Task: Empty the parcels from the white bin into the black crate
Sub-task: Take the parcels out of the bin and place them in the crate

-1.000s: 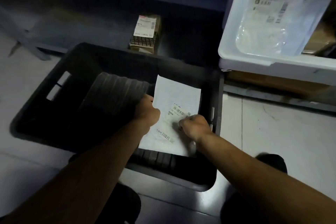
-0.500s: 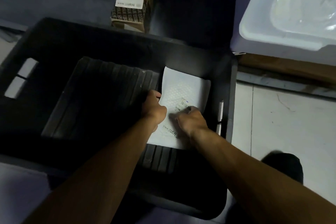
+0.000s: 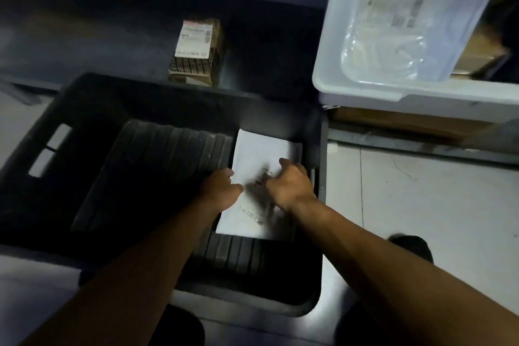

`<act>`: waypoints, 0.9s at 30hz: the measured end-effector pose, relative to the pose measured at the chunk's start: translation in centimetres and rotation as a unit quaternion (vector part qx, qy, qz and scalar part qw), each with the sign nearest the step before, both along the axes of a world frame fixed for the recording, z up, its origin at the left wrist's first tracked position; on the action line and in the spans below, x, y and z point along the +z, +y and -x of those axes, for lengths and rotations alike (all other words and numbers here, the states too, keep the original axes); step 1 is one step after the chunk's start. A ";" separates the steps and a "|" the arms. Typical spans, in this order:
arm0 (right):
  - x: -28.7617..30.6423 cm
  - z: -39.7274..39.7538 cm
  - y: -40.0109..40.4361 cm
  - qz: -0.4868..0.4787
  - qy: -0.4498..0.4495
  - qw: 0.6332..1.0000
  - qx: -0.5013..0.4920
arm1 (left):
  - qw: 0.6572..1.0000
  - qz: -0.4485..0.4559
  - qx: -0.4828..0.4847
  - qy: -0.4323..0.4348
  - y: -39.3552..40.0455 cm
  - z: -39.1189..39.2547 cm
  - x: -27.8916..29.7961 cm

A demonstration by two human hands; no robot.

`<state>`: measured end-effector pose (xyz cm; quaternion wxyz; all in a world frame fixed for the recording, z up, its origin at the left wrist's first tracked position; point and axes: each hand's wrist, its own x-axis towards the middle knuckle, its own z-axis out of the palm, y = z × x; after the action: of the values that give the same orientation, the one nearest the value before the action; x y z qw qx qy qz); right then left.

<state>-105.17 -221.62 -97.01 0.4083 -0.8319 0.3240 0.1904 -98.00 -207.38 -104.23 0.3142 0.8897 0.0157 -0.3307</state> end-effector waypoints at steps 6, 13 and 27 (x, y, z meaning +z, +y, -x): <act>5.7 3.3 -0.8 0.082 -0.067 0.988 0.109 | 0.980 -0.060 -0.147 -0.122 0.0 2.2 8.3; 10.8 8.7 -3.0 0.243 -0.121 0.931 0.244 | 0.888 -0.176 -0.325 -0.273 -2.6 6.7 17.6; 19.7 16.9 -11.7 0.335 -0.129 0.918 0.170 | 0.850 -0.116 -0.371 -0.356 -8.9 12.2 26.4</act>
<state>-122.03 -233.33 -77.32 0.1057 -0.9799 0.1668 0.0281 -110.21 -216.32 -77.88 0.0465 0.9161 -0.3902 -0.0793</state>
